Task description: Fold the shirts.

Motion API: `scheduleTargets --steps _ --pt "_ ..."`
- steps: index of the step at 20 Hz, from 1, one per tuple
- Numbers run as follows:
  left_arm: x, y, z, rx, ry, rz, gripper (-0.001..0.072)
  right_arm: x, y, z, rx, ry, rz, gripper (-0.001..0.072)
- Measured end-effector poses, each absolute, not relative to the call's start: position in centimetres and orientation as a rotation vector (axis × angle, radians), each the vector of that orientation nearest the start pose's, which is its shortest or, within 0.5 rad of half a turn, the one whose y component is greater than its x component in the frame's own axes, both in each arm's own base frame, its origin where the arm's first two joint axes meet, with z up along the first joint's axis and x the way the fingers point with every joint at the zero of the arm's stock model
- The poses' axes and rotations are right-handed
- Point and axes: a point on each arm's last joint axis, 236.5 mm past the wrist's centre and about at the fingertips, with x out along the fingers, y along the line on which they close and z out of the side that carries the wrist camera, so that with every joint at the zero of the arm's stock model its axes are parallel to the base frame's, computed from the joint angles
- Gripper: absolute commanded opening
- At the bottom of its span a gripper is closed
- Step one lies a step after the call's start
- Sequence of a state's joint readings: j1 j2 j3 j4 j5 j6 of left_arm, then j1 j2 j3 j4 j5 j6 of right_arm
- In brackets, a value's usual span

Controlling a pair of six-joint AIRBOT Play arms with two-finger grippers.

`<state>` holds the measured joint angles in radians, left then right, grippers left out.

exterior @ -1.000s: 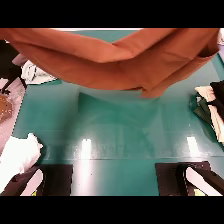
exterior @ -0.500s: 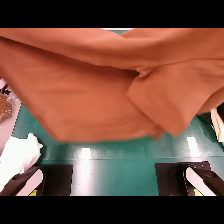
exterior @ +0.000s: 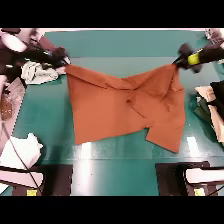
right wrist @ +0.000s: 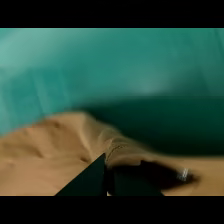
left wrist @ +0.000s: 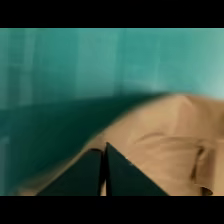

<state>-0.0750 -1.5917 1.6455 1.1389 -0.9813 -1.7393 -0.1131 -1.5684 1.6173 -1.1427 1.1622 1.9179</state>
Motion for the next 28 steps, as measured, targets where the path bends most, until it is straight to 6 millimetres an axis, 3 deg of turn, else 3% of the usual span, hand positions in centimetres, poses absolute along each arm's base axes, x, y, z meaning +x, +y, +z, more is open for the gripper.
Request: scheduleTargets --steps 2,4,10,11,12,13,14,15,16,20,23,28 --pt "54.1 -13.2 6.8 -0.495 0.961 -0.170 0.0021 51.5 3.5 3.2 0.708 1.175 -0.022 0.0022" --pt "55.0 -12.9 5.5 -0.485 0.946 -0.113 0.0022 53.1 2.8 1.1 0.678 1.193 -0.020 0.0023" --pt "56.8 -12.1 4.9 -0.461 0.879 -0.042 0.0023 57.3 -2.6 0.5 0.662 1.113 -0.064 0.0030" --pt "57.0 -12.0 4.9 -0.461 0.867 -0.039 0.0023 57.6 -3.4 0.7 0.665 1.099 -0.072 0.0121" --pt "57.2 -11.8 4.9 -0.457 0.859 -0.034 0.0025 58.0 -4.3 0.8 0.671 1.084 -0.081 0.0374" --pt "57.4 -11.7 5.0 -0.454 0.848 -0.032 0.0172 58.3 -5.1 0.9 0.675 1.070 -0.090 0.0528" --pt "57.5 -11.7 5.0 -0.449 0.843 -0.029 0.0489 58.5 -5.9 1.0 0.676 1.057 -0.098 0.0555" --pt "57.6 -11.5 5.0 -0.441 0.839 -0.025 0.0657 58.6 -6.5 1.3 0.671 1.046 -0.091 0.0555" --pt "57.7 -11.2 5.1 -0.435 0.838 -0.020 0.0654 58.7 -6.9 1.6 0.658 1.035 -0.071 0.0554" --pt "56.9 -8.2 5.6 -0.415 0.891 0.037 0.0655 57.1 -8.3 4.5 0.541 1.019 0.024 0.0554" --pt "54.1 -7.1 6.0 -0.328 0.995 0.031 0.0654 54.0 -9.0 6.1 0.536 1.053 0.062 0.0554" --pt "48.3 -7.4 6.6 -0.229 1.126 -0.052 0.0654 47.6 -9.0 4.9 0.588 1.150 0.062 0.0554"
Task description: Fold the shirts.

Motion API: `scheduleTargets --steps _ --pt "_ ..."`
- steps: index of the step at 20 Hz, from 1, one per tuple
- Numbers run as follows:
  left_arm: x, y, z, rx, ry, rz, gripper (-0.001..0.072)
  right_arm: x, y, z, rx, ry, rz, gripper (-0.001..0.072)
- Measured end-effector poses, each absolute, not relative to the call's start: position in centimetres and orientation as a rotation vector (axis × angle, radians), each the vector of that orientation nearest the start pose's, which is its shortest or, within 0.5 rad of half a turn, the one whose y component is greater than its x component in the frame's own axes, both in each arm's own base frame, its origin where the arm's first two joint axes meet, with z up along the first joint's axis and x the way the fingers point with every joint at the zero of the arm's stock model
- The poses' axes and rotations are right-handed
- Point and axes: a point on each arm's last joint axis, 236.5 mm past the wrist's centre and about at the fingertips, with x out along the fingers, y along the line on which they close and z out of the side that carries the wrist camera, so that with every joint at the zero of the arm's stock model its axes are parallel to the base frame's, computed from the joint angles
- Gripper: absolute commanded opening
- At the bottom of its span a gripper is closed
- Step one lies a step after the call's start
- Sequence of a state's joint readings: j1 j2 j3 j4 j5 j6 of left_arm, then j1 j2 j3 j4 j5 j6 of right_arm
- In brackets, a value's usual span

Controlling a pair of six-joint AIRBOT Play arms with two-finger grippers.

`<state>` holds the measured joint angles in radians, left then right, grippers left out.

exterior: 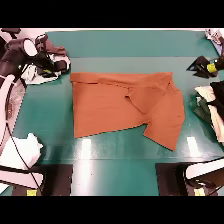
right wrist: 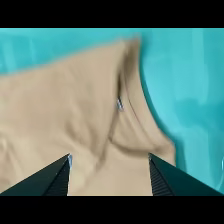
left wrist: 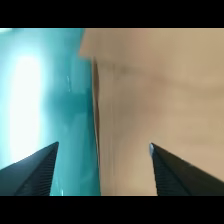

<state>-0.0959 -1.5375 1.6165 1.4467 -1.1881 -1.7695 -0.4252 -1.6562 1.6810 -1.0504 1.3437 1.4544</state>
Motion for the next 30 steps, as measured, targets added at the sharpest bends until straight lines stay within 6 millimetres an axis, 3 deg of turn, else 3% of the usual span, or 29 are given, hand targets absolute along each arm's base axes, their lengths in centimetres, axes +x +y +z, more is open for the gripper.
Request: scheduleTargets --steps 3,8,13,17,24,25,26,28,29,30 --pt "43.8 -9.1 5.9 -0.239 1.200 -0.147 0.0654 43.6 -8.2 3.7 0.612 1.202 0.065 0.0554" --pt "35.6 -11.2 1.4 -0.287 1.338 -0.263 0.0655 37.6 -7.4 1.2 0.614 1.262 0.074 0.0554" --pt "30.5 -13.2 -2.7 -0.347 1.444 -0.366 0.0655 32.3 -7.4 -2.1 0.655 1.329 0.064 0.0554" --pt "27.3 -13.7 -4.7 -0.342 1.526 -0.426 0.0656 29.9 -7.5 -3.3 0.672 1.321 0.041 0.0554" --pt "23.1 -14.6 -7.3 -0.395 1.625 -0.474 0.0652 28.8 -7.4 -3.7 0.665 1.312 0.033 0.0554" --pt "23.0 -14.9 -7.3 -0.412 1.623 -0.486 0.0565 28.7 -7.4 -3.7 0.664 1.311 0.033 0.0554" --pt "23.0 -15.2 -7.5 -0.427 1.611 -0.490 0.0418 28.7 -7.4 -3.8 0.664 1.311 0.032 0.0554" --pt "23.3 -15.6 -7.7 -0.447 1.588 -0.500 0.0391 28.8 -7.5 -3.8 0.662 1.304 0.030 0.0554" --pt "23.7 -15.9 -7.6 -0.464 1.569 -0.502 0.0237 29.0 -7.5 -3.8 0.660 1.299 0.027 0.0554" --pt "24.1 -16.1 -7.6 -0.475 1.548 -0.499 0.0211 29.1 -7.4 -3.8 0.653 1.297 0.032 0.0554"
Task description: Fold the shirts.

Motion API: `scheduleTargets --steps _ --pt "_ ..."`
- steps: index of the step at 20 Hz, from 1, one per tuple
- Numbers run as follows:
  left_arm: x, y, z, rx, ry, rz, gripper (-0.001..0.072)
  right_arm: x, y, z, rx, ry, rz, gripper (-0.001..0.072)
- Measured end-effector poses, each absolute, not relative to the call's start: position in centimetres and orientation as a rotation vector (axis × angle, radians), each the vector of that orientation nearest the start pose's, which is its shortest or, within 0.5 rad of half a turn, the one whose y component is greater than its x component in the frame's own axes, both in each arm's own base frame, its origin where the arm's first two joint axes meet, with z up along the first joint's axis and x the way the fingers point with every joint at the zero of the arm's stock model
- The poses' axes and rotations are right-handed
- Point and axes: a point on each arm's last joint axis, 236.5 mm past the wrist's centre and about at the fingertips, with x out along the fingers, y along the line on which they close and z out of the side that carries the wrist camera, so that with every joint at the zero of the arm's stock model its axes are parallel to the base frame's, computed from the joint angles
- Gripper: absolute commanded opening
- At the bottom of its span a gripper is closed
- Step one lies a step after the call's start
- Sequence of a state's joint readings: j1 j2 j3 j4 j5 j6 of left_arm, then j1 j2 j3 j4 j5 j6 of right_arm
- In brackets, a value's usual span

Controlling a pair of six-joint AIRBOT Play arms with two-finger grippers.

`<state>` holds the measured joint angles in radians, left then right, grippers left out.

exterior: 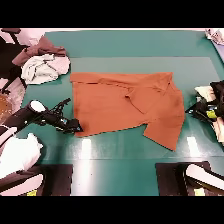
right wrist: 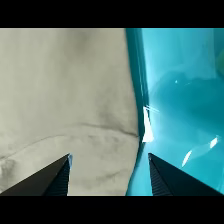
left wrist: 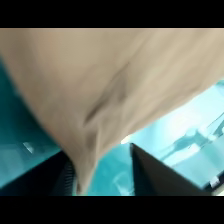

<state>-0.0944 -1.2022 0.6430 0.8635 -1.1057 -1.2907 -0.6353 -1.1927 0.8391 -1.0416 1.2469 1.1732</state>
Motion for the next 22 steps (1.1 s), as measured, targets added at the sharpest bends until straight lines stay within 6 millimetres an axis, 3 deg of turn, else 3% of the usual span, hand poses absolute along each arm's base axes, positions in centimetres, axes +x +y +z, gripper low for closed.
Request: scheduleTargets --steps 1,2,3,11,14,19,22 --pt "24.6 -16.3 -7.5 -0.494 1.530 -0.498 0.0210 29.2 -7.1 -3.9 0.646 1.299 0.041 0.0555" --pt "25.0 -16.6 -7.3 -0.516 1.510 -0.496 0.0092 29.4 -6.9 -4.1 0.638 1.304 0.051 0.0555" --pt "25.4 -16.8 -7.2 -0.533 1.495 -0.495 0.0024 29.5 -6.5 -4.4 0.631 1.314 0.061 0.0555" --pt "26.6 -17.7 -6.3 -0.607 1.447 -0.499 0.0023 30.4 -3.5 -8.3 0.618 1.421 0.140 0.0528" --pt "27.2 -18.0 -5.7 -0.617 1.427 -0.508 0.0023 30.9 -2.1 -9.3 0.569 1.438 0.167 0.0050" --pt "29.3 -18.5 -2.8 -0.608 1.365 -0.549 0.0022 32.2 -0.5 -8.0 0.478 1.446 0.230 0.0022" --pt "30.9 -18.7 1.0 -0.604 1.273 -0.565 0.0022 33.4 0.1 -3.3 0.444 1.377 0.273 0.0022"
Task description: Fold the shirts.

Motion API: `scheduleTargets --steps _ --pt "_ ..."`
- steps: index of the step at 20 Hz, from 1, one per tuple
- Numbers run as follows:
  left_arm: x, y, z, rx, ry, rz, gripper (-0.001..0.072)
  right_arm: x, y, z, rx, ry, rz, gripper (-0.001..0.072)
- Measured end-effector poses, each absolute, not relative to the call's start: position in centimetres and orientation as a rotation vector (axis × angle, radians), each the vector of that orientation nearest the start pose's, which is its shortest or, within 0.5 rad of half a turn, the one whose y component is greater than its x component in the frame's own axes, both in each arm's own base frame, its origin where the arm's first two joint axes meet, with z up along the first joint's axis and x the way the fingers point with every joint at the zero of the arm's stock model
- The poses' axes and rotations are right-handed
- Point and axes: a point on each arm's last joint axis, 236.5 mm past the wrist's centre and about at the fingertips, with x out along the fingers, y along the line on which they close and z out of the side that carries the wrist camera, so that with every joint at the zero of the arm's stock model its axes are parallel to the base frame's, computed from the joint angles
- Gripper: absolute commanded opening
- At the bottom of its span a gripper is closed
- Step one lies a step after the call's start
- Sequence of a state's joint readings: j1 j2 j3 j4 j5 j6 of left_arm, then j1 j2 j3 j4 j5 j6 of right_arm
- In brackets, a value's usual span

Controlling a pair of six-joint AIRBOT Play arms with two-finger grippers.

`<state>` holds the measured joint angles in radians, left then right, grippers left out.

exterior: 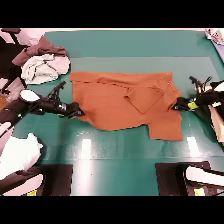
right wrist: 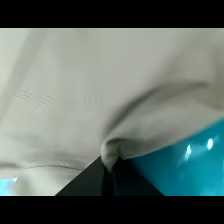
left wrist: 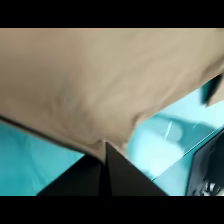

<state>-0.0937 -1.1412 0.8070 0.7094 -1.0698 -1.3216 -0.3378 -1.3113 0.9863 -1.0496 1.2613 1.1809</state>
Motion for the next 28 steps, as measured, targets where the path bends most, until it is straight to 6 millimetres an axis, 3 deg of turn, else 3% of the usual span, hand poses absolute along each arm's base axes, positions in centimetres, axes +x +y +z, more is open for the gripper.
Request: scheduleTargets --steps 2,4,6,8,10,12,14,15,17,18,20,21,24,26,28 --pt "32.1 -18.1 4.8 -0.582 1.168 -0.543 0.0022 34.3 0.3 1.6 0.395 1.277 0.287 0.0022" --pt "33.6 -16.6 9.9 -0.544 1.024 -0.482 0.0020 34.9 1.0 8.3 0.357 1.121 0.315 0.0022" --pt "35.4 -14.9 16.7 -0.516 0.849 -0.426 0.0020 35.8 2.0 16.8 0.322 0.883 0.341 0.0021" --pt "36.2 -13.5 26.2 -0.486 0.628 -0.407 0.0020 35.5 3.2 27.2 0.255 0.603 0.367 0.0021" --pt "34.9 -12.4 35.8 -0.467 0.420 -0.409 0.0020 33.1 4.3 37.7 0.143 0.335 0.368 0.0020" --pt "31.7 -11.5 43.6 -0.452 0.261 -0.418 0.0020 29.3 5.2 46.3 0.026 0.122 0.341 0.0020" --pt "27.9 -11.0 48.9 -0.453 0.160 -0.433 0.0020 25.5 5.7 52.1 -0.029 -0.013 0.292 0.0020" --pt "26.3 -10.8 50.5 -0.460 0.130 -0.436 0.0020 24.2 5.9 53.6 -0.022 -0.043 0.277 0.0020" --pt "25.2 -10.0 50.9 -0.466 0.138 -0.403 0.0021 23.5 5.9 53.7 0.055 -0.011 0.263 0.0020" --pt "26.2 -9.3 49.2 -0.461 0.194 -0.357 0.0022 24.4 5.4 52.2 0.116 0.050 0.253 0.0021" --pt "29.6 -8.2 43.3 -0.446 0.370 -0.253 0.0022 27.4 4.2 47.3 0.263 0.217 0.233 0.0021" --pt "31.7 -7.9 39.1 -0.439 0.480 -0.205 0.0022 29.2 3.5 44.1 0.338 0.314 0.221 0.0021" --pt "37.4 -7.9 25.9 -0.435 0.765 -0.111 0.0022 34.7 2.1 31.5 0.558 0.639 0.174 0.0021" --pt "40.5 -8.0 18.6 -0.439 0.865 -0.073 0.0022 38.1 2.3 23.9 0.662 0.777 0.156 0.0021" --pt "43.3 -7.8 13.2 -0.439 0.904 -0.040 0.0021 41.4 3.1 16.9 0.730 0.879 0.133 0.0021"
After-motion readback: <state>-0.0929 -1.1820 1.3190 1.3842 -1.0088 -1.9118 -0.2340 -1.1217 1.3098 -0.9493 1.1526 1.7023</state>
